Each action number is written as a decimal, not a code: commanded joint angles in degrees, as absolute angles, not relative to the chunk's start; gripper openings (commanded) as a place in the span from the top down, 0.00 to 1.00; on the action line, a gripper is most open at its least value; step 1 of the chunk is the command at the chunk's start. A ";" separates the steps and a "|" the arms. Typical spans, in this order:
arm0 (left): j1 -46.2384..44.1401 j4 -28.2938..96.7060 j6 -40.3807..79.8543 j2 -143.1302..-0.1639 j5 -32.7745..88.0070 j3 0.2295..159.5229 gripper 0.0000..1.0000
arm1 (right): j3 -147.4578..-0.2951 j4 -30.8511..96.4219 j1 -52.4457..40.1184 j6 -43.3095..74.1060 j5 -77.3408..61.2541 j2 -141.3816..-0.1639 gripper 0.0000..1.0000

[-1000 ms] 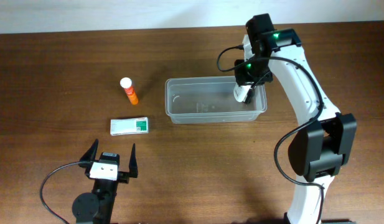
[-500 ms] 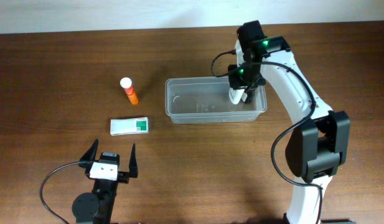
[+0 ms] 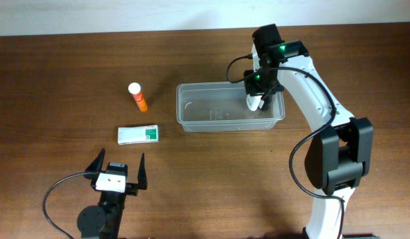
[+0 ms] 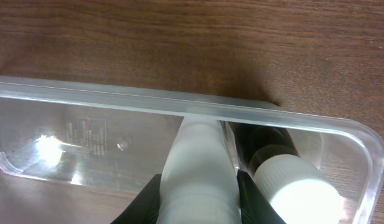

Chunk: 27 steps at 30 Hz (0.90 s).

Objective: Pack container
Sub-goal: 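Lower the spray bottle into the container beside the brown bottle, release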

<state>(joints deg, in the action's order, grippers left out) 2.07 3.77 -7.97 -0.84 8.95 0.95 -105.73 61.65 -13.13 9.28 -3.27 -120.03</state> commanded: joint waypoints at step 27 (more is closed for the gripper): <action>2.42 3.68 -8.88 -0.34 8.73 0.51 0.01 | -103.74 60.40 -13.54 9.98 -2.96 -119.44 0.79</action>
